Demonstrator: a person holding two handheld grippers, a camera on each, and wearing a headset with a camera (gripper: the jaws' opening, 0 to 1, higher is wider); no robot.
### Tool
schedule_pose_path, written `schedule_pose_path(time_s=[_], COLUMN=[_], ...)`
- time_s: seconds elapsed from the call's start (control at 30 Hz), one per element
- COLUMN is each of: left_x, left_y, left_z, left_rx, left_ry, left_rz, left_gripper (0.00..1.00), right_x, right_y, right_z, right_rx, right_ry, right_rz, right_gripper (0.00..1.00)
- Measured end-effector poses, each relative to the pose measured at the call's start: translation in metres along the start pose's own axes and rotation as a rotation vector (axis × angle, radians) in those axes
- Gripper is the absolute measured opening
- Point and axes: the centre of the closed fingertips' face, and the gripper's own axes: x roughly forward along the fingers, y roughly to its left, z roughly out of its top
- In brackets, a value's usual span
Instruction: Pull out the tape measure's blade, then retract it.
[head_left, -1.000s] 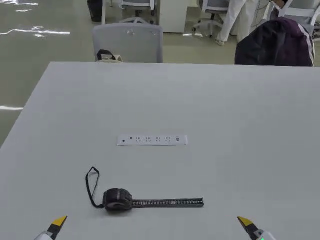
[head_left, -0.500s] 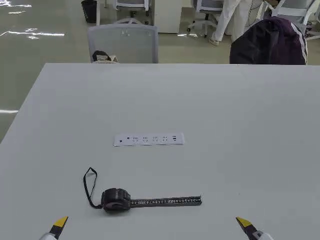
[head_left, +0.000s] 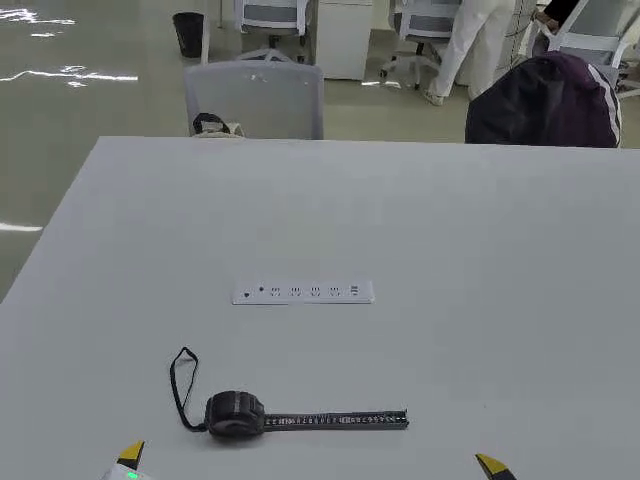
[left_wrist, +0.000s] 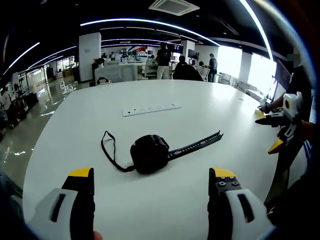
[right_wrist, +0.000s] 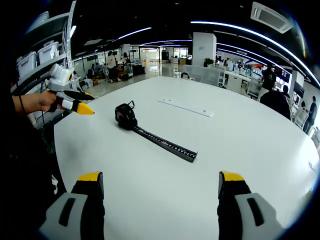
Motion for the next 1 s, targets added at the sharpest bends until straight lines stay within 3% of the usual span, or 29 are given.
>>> schedule_pose_path(time_s=[0.1,0.27,0.43,0.57,0.63,0.73,0.8,0.93,1.0], left_x=[0.007,0.019,0.031,0.04,0.045,0.062,0.061,0.076,0.078], left_y=[0.0,-0.003,-0.021,-0.031,-0.031,-0.031,-0.03,-0.028,-0.026], left_z=[-0.003,-0.002,0.005,0.016,0.02,0.014,0.019,0.007,0.007], left_rx=[0.011,0.02,-0.001,-0.064,-0.094,-0.116,-0.129,-0.124,-0.127], left_ry=[0.018,0.007,-0.013,-0.052,-0.071,-0.071,-0.084,-0.082,-0.085], left_rz=[0.032,0.085,0.088,0.111,0.133,0.156,0.181,0.22,0.234], left_gripper=[0.95,0.98,0.99,0.99,0.99,0.99,0.98,0.97,0.97], right_x=[0.003,0.009,0.014,0.019,0.021,0.025,0.026,0.033,0.036], right_y=[-0.001,-0.006,-0.005,-0.006,-0.007,-0.009,-0.01,-0.015,-0.018], right_z=[-0.002,-0.005,-0.009,-0.012,-0.013,-0.016,-0.016,-0.019,-0.018], right_rx=[-0.002,0.003,0.003,0.006,0.003,-0.002,-0.003,-0.016,-0.027], right_ry=[0.007,0.014,0.026,0.027,0.03,0.031,0.033,0.036,0.026], right_rz=[0.007,0.013,0.025,0.034,0.035,0.045,0.058,0.075,0.081], right_gripper=[0.97,0.96,0.95,0.95,0.94,0.92,0.89,0.85,0.84])
